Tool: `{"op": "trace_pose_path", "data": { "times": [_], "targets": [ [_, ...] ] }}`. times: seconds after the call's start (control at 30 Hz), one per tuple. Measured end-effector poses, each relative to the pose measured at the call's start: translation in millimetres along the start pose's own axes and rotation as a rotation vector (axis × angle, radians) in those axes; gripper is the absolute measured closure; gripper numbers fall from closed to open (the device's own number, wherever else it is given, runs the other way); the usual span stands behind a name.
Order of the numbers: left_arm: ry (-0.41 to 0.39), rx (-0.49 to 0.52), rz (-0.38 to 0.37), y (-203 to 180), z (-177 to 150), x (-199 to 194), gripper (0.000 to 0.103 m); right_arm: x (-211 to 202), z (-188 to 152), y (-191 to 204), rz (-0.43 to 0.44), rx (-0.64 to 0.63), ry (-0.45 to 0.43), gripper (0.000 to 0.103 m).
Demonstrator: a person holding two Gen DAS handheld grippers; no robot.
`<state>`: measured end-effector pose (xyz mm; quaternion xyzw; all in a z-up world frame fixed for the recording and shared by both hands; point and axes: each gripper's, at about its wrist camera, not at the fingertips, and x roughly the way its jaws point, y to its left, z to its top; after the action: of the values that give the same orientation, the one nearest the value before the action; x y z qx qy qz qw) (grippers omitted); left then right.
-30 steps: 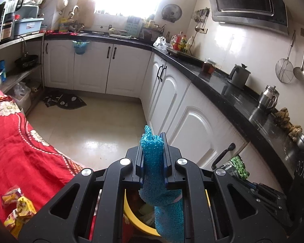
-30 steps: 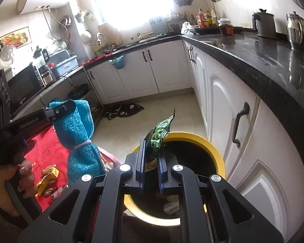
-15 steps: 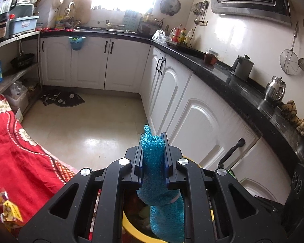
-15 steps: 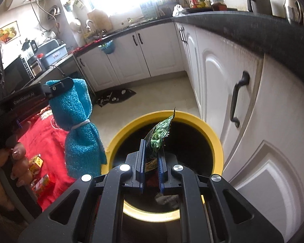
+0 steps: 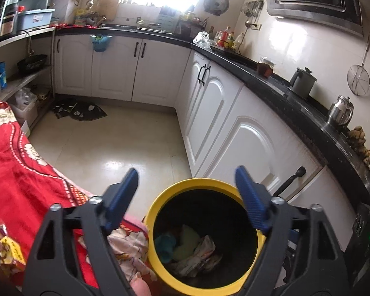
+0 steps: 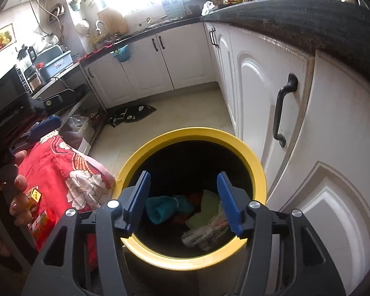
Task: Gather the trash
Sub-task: 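Move both tools back toward the remaining trash on the bed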
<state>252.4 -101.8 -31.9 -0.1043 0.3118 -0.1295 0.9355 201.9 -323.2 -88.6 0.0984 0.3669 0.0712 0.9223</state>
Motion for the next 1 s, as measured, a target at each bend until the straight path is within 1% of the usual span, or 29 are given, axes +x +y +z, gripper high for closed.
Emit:
{"op": "trace_pose_path", "data": {
  "times": [0.03, 0.07, 0.1, 0.13, 0.33, 0.7, 1.0],
  "targets": [
    [-0.005, -0.001, 0.003, 1, 0, -3, 0.018, -1, 1, 1, -0.002, -0.004, -0.006, 0.045],
    [-0.011, -0.001, 0.009, 2, 1, -7, 0.012, -4, 2, 3, -0.004, -0.007, -0.018, 0.041],
    [-0.018, -0.002, 0.014, 3, 1, -10, 0.011, -7, 4, 4, -0.005, -0.010, -0.030, 0.039],
    [-0.025, -0.002, 0.021, 5, 2, -15, 0.011, -11, 5, 7, -0.006, -0.012, -0.043, 0.035],
    [-0.060, -0.002, 0.048, 13, 5, -41, 0.011, -28, 10, 18, 0.010, -0.029, -0.089, 0.030],
    [-0.121, -0.021, 0.109, 41, 3, -89, 0.011, -45, 16, 50, 0.085, -0.074, -0.117, 0.026],
    [-0.165, -0.065, 0.159, 69, -1, -121, 0.011, -56, 15, 82, 0.143, -0.124, -0.127, 0.025]
  ]
}}
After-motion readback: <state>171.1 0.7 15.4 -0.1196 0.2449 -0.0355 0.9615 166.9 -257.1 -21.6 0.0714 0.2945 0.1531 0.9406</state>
